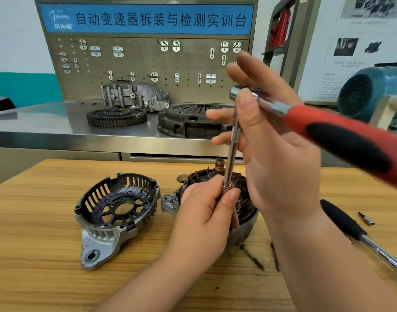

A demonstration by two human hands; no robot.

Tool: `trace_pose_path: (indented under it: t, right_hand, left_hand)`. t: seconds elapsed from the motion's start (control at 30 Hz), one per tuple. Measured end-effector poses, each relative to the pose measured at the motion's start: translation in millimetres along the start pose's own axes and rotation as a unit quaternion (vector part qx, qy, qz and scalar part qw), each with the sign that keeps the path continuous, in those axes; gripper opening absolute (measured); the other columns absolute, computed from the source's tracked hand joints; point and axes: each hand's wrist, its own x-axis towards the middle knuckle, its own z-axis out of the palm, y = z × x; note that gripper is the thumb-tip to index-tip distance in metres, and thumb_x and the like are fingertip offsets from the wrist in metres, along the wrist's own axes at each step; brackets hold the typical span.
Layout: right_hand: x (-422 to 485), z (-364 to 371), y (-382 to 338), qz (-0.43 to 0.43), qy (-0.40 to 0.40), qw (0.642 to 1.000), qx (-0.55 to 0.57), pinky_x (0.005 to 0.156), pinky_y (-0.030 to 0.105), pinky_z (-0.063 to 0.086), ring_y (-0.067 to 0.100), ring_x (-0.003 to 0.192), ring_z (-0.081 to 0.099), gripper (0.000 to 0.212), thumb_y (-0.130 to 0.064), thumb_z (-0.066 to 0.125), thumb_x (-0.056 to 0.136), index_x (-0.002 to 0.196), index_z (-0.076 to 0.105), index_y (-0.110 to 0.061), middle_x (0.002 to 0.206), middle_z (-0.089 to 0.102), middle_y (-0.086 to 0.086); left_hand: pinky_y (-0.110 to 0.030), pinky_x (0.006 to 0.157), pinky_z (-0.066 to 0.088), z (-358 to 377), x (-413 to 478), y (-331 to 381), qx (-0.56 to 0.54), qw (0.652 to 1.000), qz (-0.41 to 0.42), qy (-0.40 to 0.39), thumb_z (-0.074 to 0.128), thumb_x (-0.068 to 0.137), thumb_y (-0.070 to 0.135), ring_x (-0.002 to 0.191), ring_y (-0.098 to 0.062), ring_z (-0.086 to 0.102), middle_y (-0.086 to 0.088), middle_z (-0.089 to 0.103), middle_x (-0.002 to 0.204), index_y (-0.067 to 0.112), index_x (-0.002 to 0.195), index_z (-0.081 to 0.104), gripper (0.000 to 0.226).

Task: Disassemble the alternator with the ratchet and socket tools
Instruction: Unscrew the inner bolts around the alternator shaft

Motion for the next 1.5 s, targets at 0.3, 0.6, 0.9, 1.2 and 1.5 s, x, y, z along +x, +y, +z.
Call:
trace_pose_path:
  t: [0.3,0.6,0.9,1.2,1.5]
  right_hand:
    - [2,-2,-5,0.227,-0.004,0.926,0.300,0.053,0.023,0.051,0.013,0.053,0.064,0.044,-0.045,0.024,0.102,0.124,0.050,-0.017,0.101,0.075,0.001]
    - [-1,3,-7,0.059,0.037,0.993,0.099,0.060,0.023,0.052,0.015,0.082,0.070,0.027,-0.026,0.049,0.093,0.116,0.059,-0.034,0.127,0.063,0.001]
    - [1,-2,-5,0.211,-0.021,0.939,0.272,0.053,0.025,0.052,0.019,0.064,0.070,0.050,-0.048,0.020,0.101,0.136,0.041,-0.019,0.107,0.073,0.000]
    - [-2,6,-5,0.064,0.013,0.990,0.123,0.059,0.022,0.054,0.014,0.085,0.070,0.031,-0.028,0.047,0.094,0.123,0.053,-0.039,0.124,0.064,-0.004]
    - [-2,1,-1,0.204,-0.026,0.944,0.259,0.059,0.026,0.055,0.017,0.066,0.070,0.053,-0.052,0.021,0.098,0.132,0.049,-0.024,0.103,0.074,0.003]
  left_hand:
    - [-0.034,0.084,0.037,-4,-3,-1,-0.034,0.998,0.049,-0.007,0.030,0.095,0.043,0.091,-0.002,0.053,0.024,0.063,0.081,0.022,0.080,0.059,0.038]
    - [-0.020,0.089,0.035,1,-2,-5,0.017,1.000,0.014,0.002,0.036,0.092,0.043,0.083,-0.007,0.057,0.013,0.065,0.066,0.015,0.077,0.056,0.037]
    - [-0.029,0.084,0.036,-1,-2,2,-0.018,0.998,0.053,0.016,0.029,0.093,0.043,0.092,0.002,0.054,0.026,0.064,0.086,0.030,0.086,0.059,0.033]
    - [-0.037,0.081,0.043,-1,-1,1,-0.033,0.999,0.010,0.013,0.039,0.092,0.036,0.079,-0.013,0.058,0.010,0.064,0.062,0.014,0.082,0.057,0.031]
    - [-0.006,0.087,0.029,-1,-2,4,-0.020,0.998,0.063,0.021,0.030,0.093,0.043,0.095,0.017,0.050,0.042,0.057,0.095,0.031,0.091,0.058,0.031]
